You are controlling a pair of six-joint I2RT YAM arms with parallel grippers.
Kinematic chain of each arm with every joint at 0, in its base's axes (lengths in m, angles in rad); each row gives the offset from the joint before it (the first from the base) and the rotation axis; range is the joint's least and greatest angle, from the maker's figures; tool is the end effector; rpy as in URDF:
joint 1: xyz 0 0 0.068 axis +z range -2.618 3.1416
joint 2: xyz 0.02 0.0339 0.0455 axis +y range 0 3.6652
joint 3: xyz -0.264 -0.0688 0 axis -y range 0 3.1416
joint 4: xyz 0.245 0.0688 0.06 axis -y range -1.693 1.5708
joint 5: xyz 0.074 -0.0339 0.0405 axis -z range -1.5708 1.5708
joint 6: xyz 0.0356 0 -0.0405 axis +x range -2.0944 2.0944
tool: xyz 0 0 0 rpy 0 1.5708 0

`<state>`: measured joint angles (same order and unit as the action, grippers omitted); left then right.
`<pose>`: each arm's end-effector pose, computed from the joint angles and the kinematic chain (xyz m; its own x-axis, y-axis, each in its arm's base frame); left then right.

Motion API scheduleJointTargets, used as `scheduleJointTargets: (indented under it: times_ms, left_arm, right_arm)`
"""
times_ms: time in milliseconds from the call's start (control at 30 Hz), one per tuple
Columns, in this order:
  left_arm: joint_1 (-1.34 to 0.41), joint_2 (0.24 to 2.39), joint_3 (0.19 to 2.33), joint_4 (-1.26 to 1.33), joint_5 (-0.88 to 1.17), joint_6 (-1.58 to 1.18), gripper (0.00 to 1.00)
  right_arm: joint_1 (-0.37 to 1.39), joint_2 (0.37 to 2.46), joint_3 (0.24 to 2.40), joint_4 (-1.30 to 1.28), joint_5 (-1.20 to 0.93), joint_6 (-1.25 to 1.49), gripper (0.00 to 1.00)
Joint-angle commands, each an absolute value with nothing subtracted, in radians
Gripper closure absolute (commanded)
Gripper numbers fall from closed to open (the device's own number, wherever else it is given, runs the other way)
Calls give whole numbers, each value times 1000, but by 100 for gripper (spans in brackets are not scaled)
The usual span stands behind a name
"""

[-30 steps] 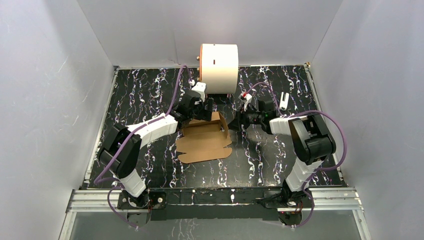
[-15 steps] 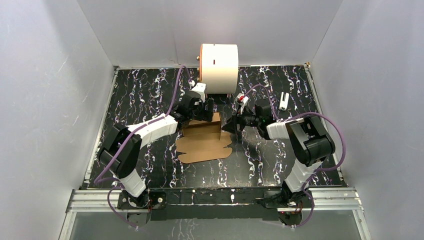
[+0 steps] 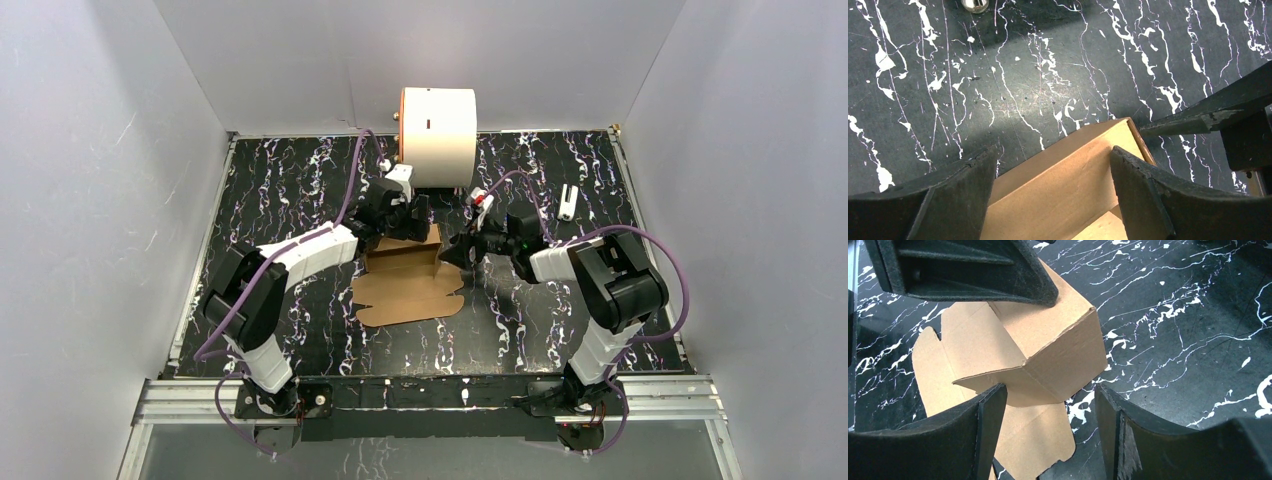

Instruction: Fold the paper box

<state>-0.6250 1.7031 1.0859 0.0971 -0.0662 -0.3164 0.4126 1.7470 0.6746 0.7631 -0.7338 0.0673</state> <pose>0.3131 -0.2230 0.2279 -0.5502 0.0141 -0.8349 0.3852 0.8914 -0.2388 0.2944 0.1549 0.1563 -0.3375 -0.0932 -0.9367 -0.8614 0.4318 0.2674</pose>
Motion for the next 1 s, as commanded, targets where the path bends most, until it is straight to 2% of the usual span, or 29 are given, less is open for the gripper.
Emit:
scheduleJointTargets:
  times_ms: [0, 433, 967]
  left_arm:
    - [-615, 1710, 1114, 19, -44, -330, 20]
    - [-553, 1675, 1154, -25, 54, -360, 18]
    - [-519, 1740, 1202, -78, 148, -370, 18]
  right_arm:
    - [427, 1748, 664, 856, -727, 38, 26]
    - [435, 1768, 687, 860, -708, 3, 25]
    - [466, 1803, 744, 854, -652, -38, 27]
